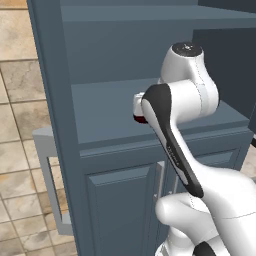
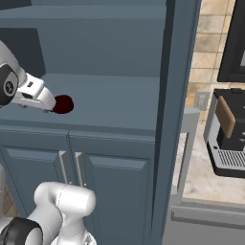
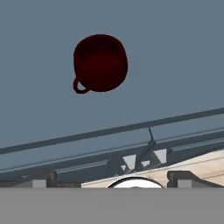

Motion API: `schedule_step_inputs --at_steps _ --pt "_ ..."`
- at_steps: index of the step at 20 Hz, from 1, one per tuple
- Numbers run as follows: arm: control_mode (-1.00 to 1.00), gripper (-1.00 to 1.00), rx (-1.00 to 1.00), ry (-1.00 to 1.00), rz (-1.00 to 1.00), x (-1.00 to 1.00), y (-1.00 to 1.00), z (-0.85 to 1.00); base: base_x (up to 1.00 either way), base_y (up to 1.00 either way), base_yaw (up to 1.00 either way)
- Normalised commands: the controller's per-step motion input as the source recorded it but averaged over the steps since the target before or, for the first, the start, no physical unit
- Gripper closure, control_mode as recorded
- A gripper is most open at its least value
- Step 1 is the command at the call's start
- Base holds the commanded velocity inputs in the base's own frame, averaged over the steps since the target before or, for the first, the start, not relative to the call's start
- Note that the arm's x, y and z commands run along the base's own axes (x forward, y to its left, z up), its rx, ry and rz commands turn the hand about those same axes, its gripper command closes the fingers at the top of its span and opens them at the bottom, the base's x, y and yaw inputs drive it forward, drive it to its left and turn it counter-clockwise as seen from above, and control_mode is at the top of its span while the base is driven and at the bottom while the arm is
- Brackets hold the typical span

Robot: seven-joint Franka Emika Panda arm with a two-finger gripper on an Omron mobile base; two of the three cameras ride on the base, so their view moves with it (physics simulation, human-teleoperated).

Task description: There is a tray on the dining counter. Grab the cup, mug, and pitcher and place them on the tray. The pitcher may be placed next to the tray if it cannot fit the tray.

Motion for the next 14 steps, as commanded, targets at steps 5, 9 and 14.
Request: schedule_step_inputs --at_steps 5,9,14 --pt "-1.00 -1.00 0.00 -0.01 -0.05 0.05 0.06 -0.22 0.00 0.00 0.00" --pt "-1.00 -1.00 0.00 -0.02 -0.01 0.05 0.03 -0.19 0.00 0.00 0.00" --pt "-1.00 -1.00 0.00 -0.02 0.00 0.14 0.02 -0.15 0.00 0.00 0.00"
